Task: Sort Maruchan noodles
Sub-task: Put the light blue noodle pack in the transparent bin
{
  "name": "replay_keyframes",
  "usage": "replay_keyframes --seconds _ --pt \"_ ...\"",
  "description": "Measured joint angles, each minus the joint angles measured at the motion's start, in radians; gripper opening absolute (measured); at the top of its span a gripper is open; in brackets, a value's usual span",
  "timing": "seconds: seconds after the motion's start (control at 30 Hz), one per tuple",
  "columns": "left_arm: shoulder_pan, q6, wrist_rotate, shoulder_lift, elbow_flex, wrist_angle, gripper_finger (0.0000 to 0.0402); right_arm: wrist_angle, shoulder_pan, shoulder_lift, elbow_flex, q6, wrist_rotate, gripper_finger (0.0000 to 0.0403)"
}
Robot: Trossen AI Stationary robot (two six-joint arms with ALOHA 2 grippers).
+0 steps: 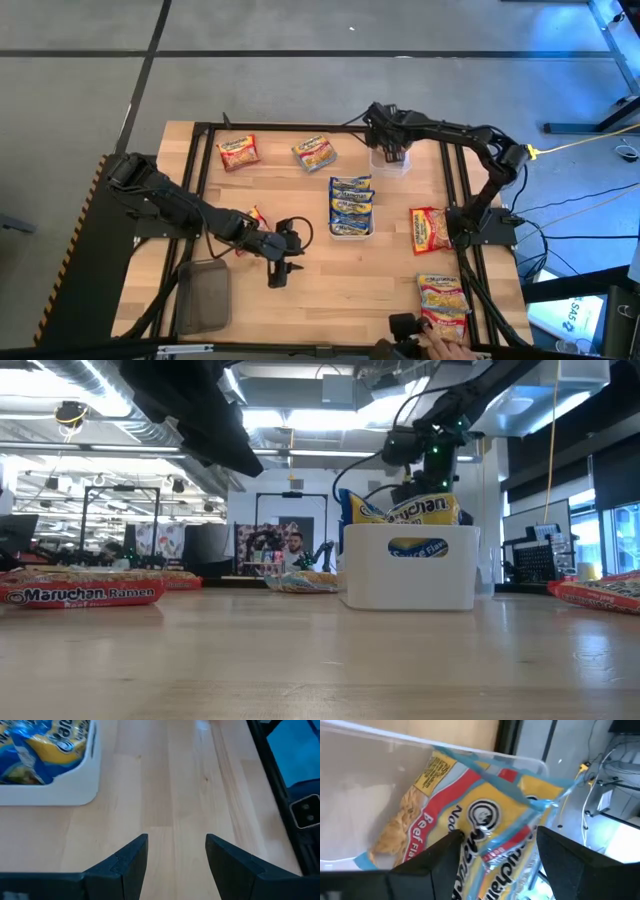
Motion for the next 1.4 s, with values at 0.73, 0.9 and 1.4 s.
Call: replay_keyframes --seconds 0.73,0.9,1.4 --pt "-0.005 -0.041 -0.079 0.012 0.001 0.002 0.0194 -0.632 0.280 -0.269 0.222 0.791 -0.271 0.0232" --pt "-0.033 -0.059 -0.139 0.052 0.000 0.025 0.0194 -0.653 0.439 -0.379 0.112 1.039 -0.567 0.0232" --pt "-0.125 -0.172 -0.167 0.128 0.000 0.158 0.0194 -0.517 1.144 -0.469 -0.221 1.858 -0.668 0.0232"
